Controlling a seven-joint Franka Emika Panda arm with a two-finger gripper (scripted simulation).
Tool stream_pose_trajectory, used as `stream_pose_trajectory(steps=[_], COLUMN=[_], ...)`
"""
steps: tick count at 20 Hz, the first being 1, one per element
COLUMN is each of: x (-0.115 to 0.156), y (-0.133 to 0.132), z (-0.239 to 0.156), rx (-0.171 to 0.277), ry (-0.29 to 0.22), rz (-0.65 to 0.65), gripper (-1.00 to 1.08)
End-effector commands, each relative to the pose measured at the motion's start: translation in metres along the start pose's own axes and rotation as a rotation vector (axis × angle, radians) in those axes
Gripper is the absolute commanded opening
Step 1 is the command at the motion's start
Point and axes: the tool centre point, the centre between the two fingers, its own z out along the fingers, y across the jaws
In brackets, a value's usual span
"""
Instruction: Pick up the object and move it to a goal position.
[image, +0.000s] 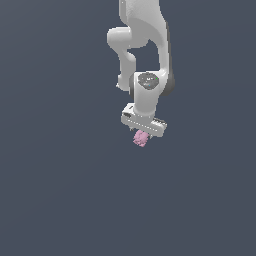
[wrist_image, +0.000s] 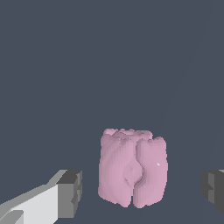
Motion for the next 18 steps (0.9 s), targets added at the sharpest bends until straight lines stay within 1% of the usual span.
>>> stream_pose_trajectory(steps=[1, 6, 11, 18], x=[-0.004, -0.008, -0.008, -0.009], y=[0.0, -0.001, -0.001, 0.0], z=[0.002, 0.003, 0.004, 0.029], rx=[0.001, 0.002, 0.002, 0.002], ry=[0.002, 0.004, 0.004, 0.004], rz=[0.028, 0.056, 0.054, 0.056], gripper=[1.0, 1.0, 1.0, 1.0])
